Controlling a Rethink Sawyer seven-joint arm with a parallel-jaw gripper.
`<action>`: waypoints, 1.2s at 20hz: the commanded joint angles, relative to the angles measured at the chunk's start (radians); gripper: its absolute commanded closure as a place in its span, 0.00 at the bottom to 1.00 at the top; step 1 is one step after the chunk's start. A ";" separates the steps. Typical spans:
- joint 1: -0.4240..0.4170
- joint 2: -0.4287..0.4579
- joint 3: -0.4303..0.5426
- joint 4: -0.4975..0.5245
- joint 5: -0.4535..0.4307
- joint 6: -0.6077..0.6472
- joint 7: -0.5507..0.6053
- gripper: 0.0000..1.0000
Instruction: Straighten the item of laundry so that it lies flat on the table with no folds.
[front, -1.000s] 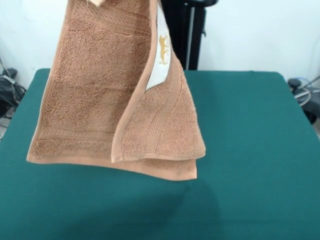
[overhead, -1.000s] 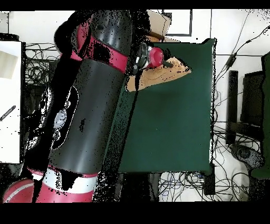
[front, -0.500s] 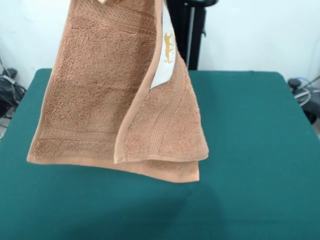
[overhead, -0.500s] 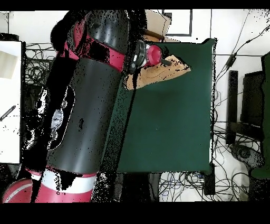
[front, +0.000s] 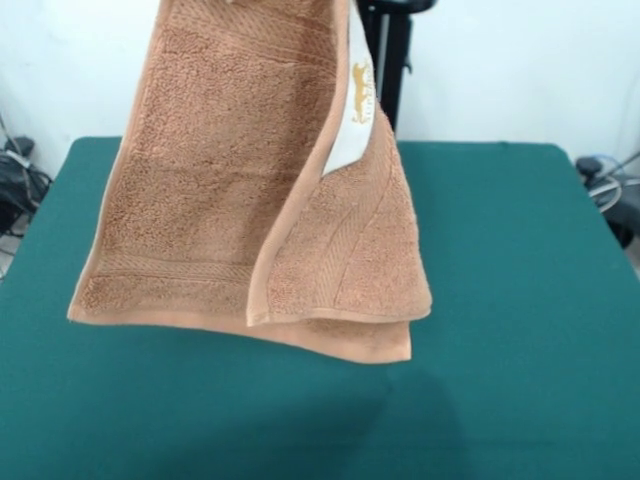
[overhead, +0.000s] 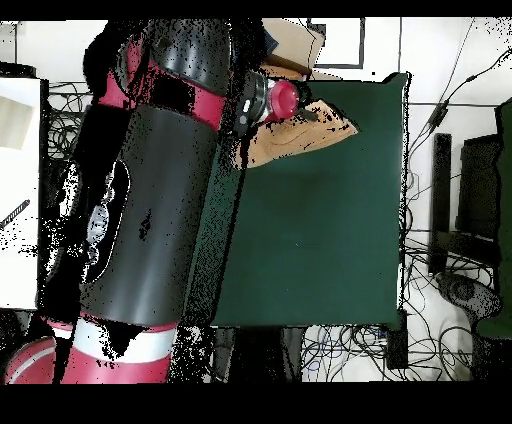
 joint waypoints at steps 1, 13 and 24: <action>0.020 0.021 0.031 0.005 0.044 0.088 0.306 1.00; 0.042 0.045 0.045 0.020 0.057 0.069 0.364 1.00; 0.053 0.054 0.040 0.026 0.067 0.070 0.385 1.00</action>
